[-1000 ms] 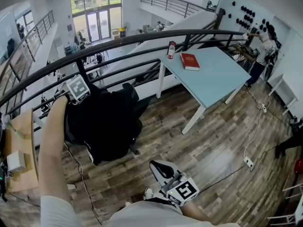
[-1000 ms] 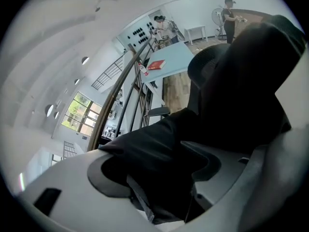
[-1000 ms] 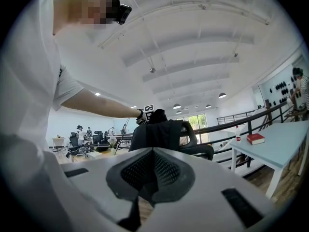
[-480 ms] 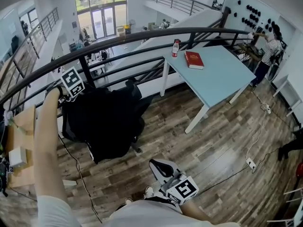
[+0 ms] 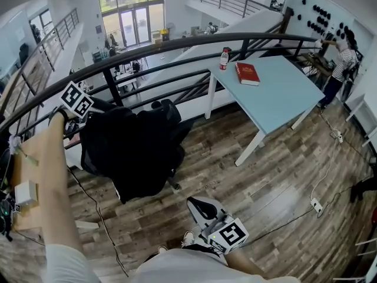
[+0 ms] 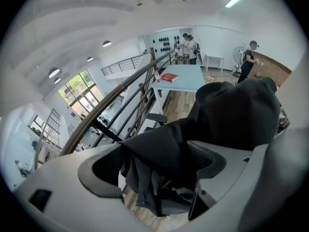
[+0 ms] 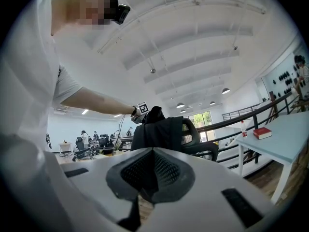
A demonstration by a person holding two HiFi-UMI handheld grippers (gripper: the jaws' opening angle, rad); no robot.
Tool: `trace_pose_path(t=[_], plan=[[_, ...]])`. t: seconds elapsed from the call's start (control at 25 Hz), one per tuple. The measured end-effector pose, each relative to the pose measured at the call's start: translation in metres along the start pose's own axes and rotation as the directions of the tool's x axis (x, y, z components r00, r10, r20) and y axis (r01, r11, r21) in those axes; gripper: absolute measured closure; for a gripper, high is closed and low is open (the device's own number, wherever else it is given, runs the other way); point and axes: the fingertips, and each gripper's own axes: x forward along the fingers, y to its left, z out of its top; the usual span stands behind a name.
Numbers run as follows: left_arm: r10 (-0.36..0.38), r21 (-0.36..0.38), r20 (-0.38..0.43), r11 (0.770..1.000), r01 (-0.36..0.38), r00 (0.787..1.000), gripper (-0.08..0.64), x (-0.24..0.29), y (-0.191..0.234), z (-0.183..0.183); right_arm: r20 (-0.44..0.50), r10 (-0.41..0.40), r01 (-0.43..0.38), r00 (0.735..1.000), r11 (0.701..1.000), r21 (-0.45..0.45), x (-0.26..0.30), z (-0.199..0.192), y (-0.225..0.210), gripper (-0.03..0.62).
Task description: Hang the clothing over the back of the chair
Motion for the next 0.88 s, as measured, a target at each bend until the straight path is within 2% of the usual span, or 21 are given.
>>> trace_pose_path(t=[0.08,0.12,0.2,0.4,0.64,0.68,0.76,0.88], plan=[[0.096,-0.002,0.069,0.995,-0.096,0.993,0.143,-0.007,0.014,0.009,0.004,0.010,-0.010,1.000,1.000,0.000,0.003,0.001,0.001,0.575],[0.161,-0.016,0.117,0.987,-0.160,0.980,0.143,-0.011,0.022,0.016,0.006,0.016,-0.016,1.000,1.000,-0.001,0.005,0.001,0.001,0.575],[0.271,-0.050,0.202,0.963,-0.267,0.941,0.143,-0.019,0.033,0.031,0.007,0.027,-0.027,1.000,1.000,-0.003,0.008,0.001,0.003,0.575],[0.364,0.029,0.272,0.922,-0.386,0.891,0.144,-0.022,0.026,0.048,0.005,0.050,-0.050,0.999,0.999,-0.007,0.013,0.006,0.006,0.575],[0.462,0.042,0.390,0.855,-0.517,0.796,0.153,-0.046,0.026,0.052,-0.004,0.060,-0.060,0.998,0.998,-0.009,0.016,0.004,0.008,0.575],[0.479,0.045,0.404,0.841,-0.540,0.779,0.182,-0.051,0.023,0.051,-0.005,0.065,-0.065,0.998,0.998,-0.011,0.017,0.004,0.010,0.575],[0.508,0.049,0.426,0.813,-0.580,0.749,0.307,-0.059,0.017,0.049,-0.005,0.079,-0.079,0.997,0.997,-0.018,0.020,0.006,0.014,0.575],[0.514,0.051,0.445,0.803,-0.594,0.733,0.368,-0.063,0.007,0.043,-0.005,0.097,-0.097,0.995,0.995,-0.029,0.023,0.008,0.022,0.575]])
